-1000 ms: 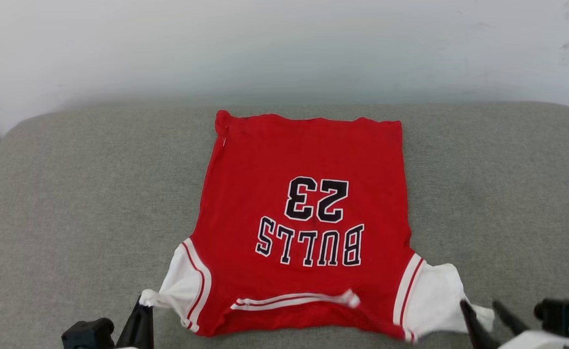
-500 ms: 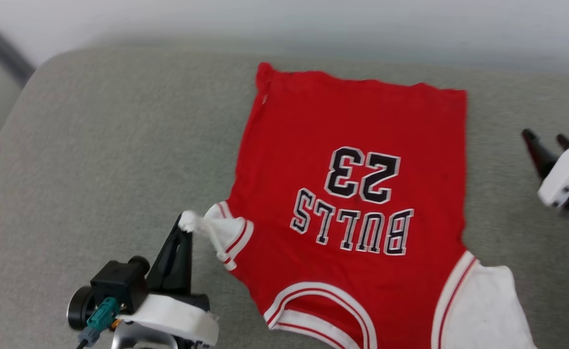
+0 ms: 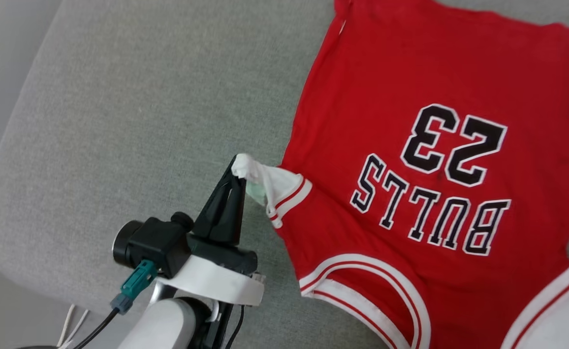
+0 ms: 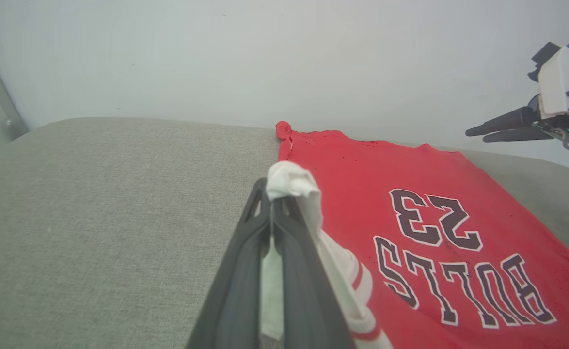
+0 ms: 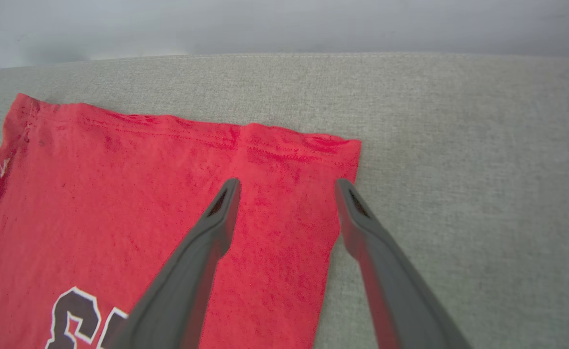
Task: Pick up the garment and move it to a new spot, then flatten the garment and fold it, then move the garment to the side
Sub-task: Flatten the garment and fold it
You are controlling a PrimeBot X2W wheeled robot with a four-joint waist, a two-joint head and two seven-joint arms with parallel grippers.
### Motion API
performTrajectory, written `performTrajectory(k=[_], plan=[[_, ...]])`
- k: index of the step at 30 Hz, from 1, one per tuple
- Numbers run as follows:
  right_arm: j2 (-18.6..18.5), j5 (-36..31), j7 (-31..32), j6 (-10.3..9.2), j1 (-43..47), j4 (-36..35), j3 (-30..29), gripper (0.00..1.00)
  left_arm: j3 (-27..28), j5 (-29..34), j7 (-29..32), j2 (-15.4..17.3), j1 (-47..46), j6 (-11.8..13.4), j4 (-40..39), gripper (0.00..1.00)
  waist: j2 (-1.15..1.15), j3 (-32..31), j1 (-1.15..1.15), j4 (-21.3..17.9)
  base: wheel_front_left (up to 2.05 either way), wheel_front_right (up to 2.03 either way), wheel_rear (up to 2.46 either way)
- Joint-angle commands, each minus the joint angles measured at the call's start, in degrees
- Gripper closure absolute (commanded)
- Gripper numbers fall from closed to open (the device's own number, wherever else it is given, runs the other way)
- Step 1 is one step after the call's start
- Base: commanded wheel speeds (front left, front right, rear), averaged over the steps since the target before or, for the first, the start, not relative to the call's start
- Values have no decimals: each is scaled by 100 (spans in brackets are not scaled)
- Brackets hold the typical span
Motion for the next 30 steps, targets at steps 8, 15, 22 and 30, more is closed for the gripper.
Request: performTrajectory(k=[8, 15, 22, 30], plan=[[77, -341, 438, -3, -112, 820, -261, 0, -79, 11, -164, -151, -294, -144, 210, 100, 0, 561, -1, 293, 0, 0, 0], [189, -567, 780, -3, -52, 1277, -473, 100, -112, -11, -222, -189, -285, -183, 345, 100, 0, 469, -1, 300, 0, 0, 0], [18, -707, 532, -3, -188, 1053, -251, 100, -31, -94, -220, -80, -62, -113, 572, 100, 0, -58, -1, 117, 0, 0, 0], [-157, -166, 135, -3, 663, 277, 963, 100, 249, -219, -107, 240, 467, 160, 726, 100, 0, -990, -1, -533, 0, 0, 0]])
